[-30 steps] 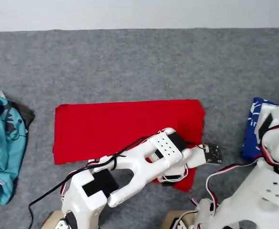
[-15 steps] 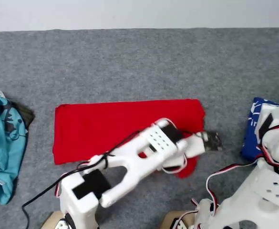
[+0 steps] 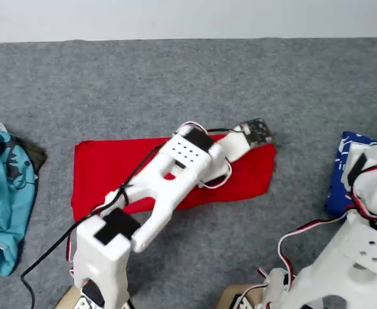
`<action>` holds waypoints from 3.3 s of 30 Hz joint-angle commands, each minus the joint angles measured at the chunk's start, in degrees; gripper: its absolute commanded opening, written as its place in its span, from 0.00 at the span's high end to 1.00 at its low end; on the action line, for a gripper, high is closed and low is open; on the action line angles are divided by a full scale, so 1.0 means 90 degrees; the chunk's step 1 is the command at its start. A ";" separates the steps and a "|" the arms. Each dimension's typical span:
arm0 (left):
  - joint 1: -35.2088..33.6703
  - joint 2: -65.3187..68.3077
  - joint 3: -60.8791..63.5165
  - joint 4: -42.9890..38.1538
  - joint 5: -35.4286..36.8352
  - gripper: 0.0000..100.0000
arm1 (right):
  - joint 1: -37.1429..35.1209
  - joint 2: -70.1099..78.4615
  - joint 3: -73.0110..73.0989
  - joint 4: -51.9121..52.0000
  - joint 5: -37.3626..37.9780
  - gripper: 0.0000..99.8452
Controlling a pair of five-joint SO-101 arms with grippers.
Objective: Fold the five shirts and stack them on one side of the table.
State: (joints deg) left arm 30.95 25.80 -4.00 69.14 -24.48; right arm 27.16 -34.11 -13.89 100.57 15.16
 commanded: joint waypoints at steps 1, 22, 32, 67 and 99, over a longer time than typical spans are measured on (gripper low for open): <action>-0.0352 0.0225 -0.0591 -0.0088 0.0059 0.92 | 0.0054 -0.0083 0.0000 0.0151 -0.0020 0.96; -0.1416 0.0205 -0.3277 0.2862 0.0821 0.91 | 0.0054 -0.0132 0.0000 0.0142 -0.0020 0.96; -0.3575 -0.0381 -0.2877 0.3497 0.1866 0.84 | 0.0054 -0.0083 0.0000 0.0142 -0.0020 0.96; -0.5646 0.2002 -0.2154 0.2979 0.1436 0.86 | -0.0747 -0.0132 0.0000 0.0151 -0.0020 0.96; -0.3243 -0.0977 -0.1705 0.3497 0.1455 0.99 | -0.0737 -0.0083 0.0029 0.0151 -0.0020 0.96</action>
State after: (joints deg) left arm -2.90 21.49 -19.56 98.77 -12.79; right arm 21.01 -34.11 -13.89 100.57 15.16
